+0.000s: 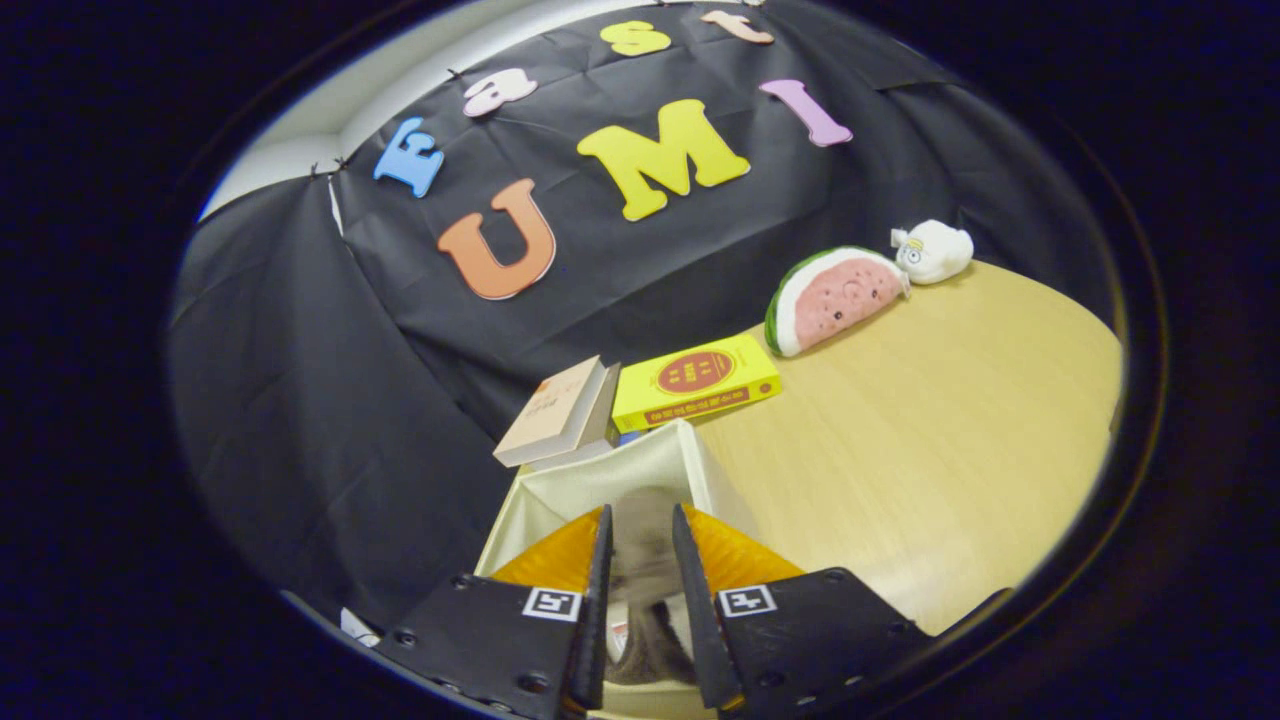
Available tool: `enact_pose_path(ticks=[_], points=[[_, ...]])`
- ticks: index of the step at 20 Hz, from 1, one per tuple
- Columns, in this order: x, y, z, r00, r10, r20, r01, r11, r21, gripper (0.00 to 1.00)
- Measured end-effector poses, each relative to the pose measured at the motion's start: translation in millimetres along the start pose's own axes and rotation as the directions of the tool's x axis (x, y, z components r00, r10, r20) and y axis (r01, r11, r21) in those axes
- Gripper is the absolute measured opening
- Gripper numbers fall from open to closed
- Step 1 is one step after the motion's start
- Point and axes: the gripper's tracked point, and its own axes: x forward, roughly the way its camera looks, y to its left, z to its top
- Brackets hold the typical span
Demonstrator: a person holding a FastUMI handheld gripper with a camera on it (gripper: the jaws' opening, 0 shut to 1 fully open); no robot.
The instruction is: Open the storage box then place both shoes into the box .Put the left shoe in first, then the right shoe, with the right side of both shoes facing outward in a uniform manner.
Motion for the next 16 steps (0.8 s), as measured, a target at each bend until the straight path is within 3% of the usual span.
enact_pose_path(ticks=[5, 8, 12, 16], points=[[-36.9, -0.8, 35.6, 0.992, 0.065, 0.108, -0.052, 0.991, -0.126, 0.82], [-70.0, -13.0, 68.7, 0.973, 0.082, 0.218, -0.032, 0.975, -0.221, 0.91], [-111.8, -43.4, 98.2, 0.941, 0.098, 0.324, 0.021, 0.938, -0.346, 0.95], [-158.0, -83.4, 130.7, 0.907, 0.095, 0.411, 0.069, 0.927, -0.368, 0.96]])
